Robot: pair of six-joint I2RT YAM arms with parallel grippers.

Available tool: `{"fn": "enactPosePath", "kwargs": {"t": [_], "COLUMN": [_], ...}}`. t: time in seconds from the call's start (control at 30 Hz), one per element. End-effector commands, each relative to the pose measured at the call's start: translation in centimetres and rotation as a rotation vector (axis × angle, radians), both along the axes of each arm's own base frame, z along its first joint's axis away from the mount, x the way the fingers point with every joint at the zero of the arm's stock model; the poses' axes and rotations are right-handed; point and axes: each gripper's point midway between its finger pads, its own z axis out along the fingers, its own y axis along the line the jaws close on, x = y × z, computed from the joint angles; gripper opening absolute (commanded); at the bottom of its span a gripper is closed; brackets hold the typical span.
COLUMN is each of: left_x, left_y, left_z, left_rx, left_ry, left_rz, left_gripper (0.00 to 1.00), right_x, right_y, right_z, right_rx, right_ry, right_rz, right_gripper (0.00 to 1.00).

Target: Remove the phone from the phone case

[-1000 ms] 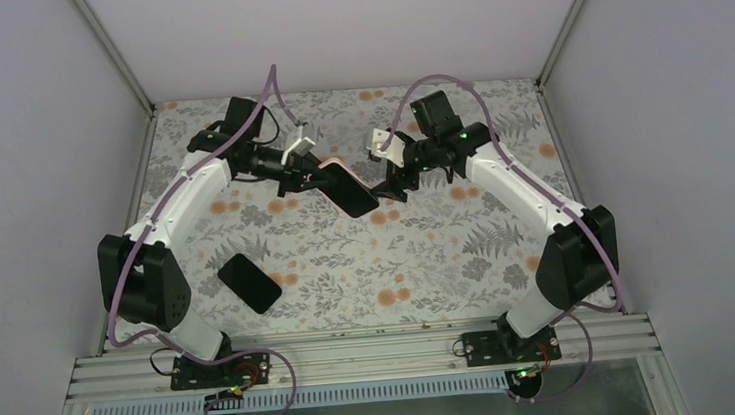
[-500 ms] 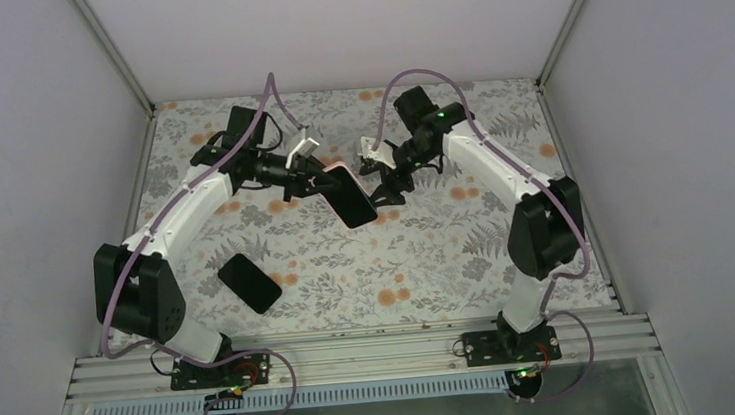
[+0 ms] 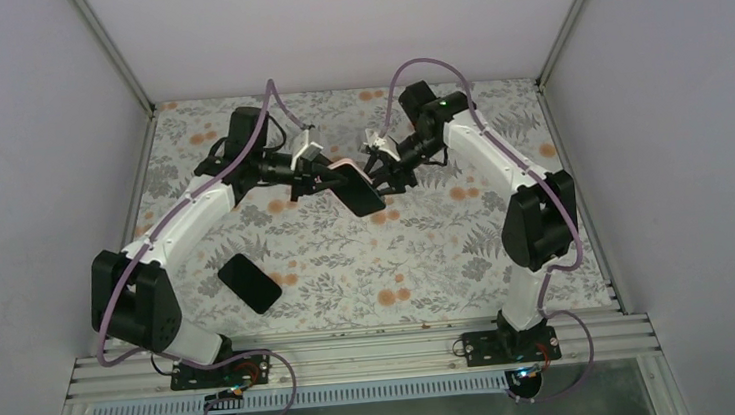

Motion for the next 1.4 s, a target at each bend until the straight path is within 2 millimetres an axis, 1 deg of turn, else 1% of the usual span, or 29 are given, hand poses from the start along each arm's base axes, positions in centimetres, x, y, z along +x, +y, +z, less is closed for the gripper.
{"fn": "enactPosePath", "kwargs": {"t": [0.0, 0.03, 0.07, 0.1, 0.13, 0.23, 0.27, 0.33, 0.37, 0.4, 0.47, 0.5, 0.53, 0.63, 0.73, 0.8, 0.87, 0.93, 1.0, 1.07, 1.13, 1.2, 1.3, 1.37], "left_x": [8.7, 9.0, 9.3, 9.5, 9.8, 10.6, 10.9, 11.4, 11.6, 11.8, 11.9, 11.7, 11.7, 11.8, 11.5, 11.0, 10.7, 10.4, 10.1, 10.1, 10.4, 10.8, 11.1, 11.7], "left_y": [-0.5, -0.4, -0.4, -0.5, -0.5, -0.6, -0.6, -0.4, -0.3, -0.1, 0.3, 0.5, 0.7, 1.6, 2.2, 2.1, 1.4, 0.1, -1.4, -2.5, -3.2, -3.7, -4.6, -5.0], "left_z": [1.0, 1.0, 1.0, 1.1, 1.3, 1.8, 2.1, 2.7, 2.9, 3.2, 3.9, 4.1, 4.3, 5.3, 6.0, 5.8, 4.9, 3.8, 3.1, 3.3, 3.7, 3.5, 2.4, 1.7], "left_rx": [0.052, 0.057, 0.060, 0.062, 0.063, 0.069, 0.072, 0.086, 0.098, 0.110, 0.116, 0.118, 0.124, 0.134, 0.142, 0.161, 0.210, 0.247, 0.263, 0.262, 0.248, 0.241, 0.240, 0.234], "left_ry": [-0.389, -0.394, -0.399, -0.405, -0.409, -0.426, -0.433, -0.452, -0.463, -0.470, -0.489, -0.498, -0.512, -0.555, -0.595, -0.640, -0.677, -0.711, -0.729, -0.742, -0.747, -0.744, -0.756, -0.764], "left_rz": [0.292, 0.305, 0.312, 0.318, 0.324, 0.340, 0.348, 0.362, 0.372, 0.384, 0.405, 0.408, 0.423, 0.477, 0.522, 0.553, 0.571, 0.583, 0.594, 0.626, 0.672, 0.701, 0.728, 0.761], "left_gripper": [0.02, 0.02, 0.03, 0.04, 0.08, 0.15, 0.25, 0.48, 0.58, 0.66, 0.89, 0.98, 1.00, 1.00, 1.00, 1.00, 1.00, 1.00, 1.00, 1.00, 1.00, 1.00, 1.00, 1.00], "right_x": [-8.6, -8.6, -8.5, -8.5, -8.6, -8.7, -8.7, -8.4, -8.2, -7.8, -6.7, -6.1, -5.5, -2.9, 1.0, 4.0, 7.6, 11.1, 14.6, 17.4, 19.0, 19.9, 20.9, 21.4], "right_y": [4.6, 4.7, 4.6, 4.6, 4.5, 4.2, 4.0, 3.6, 3.3, 3.1, 2.5, 2.1, 1.7, 0.1, -1.4, -2.5, -3.5, -4.7, -6.2, -7.5, -8.1, -8.2, -8.2, -8.0], "right_z": [11.5, 11.5, 11.3, 11.1, 11.0, 10.3, 10.3, 10.3, 10.2, 10.2, 9.4, 8.9, 8.5, 6.9, 5.6, 4.7, 4.2, 4.4, 4.2, 4.0, 4.0, 4.3, 4.4, 4.6], "right_rx": [0.426, 0.417, 0.407, 0.397, 0.390, 0.367, 0.368, 0.362, 0.354, 0.349, 0.319, 0.300, 0.282, 0.232, 0.214, 0.205, 0.186, 0.184, 0.162, 0.139, 0.141, 0.153, 0.170, 0.184], "right_ry": [0.276, 0.272, 0.277, 0.280, 0.281, 0.291, 0.295, 0.303, 0.305, 0.303, 0.297, 0.291, 0.293, 0.302, 0.296, 0.292, 0.255, 0.204, 0.160, 0.139, 0.147, 0.158, 0.173, 0.179], "right_rz": [0.235, 0.233, 0.226, 0.221, 0.218, 0.203, 0.197, 0.178, 0.162, 0.145, 0.094, 0.063, 0.027, -0.110, -0.289, -0.422, -0.598, -0.780, -0.965, -1.102, -1.170, -1.208, -1.239, -1.243], "right_gripper": [0.40, 0.27, 0.16, 0.08, 0.04, 0.03, 0.03, 0.03, 0.03, 0.03, 0.03, 0.03, 0.03, 0.03, 0.03, 0.03, 0.03, 0.03, 0.03, 0.03, 0.03, 0.03, 0.03, 0.03]}}
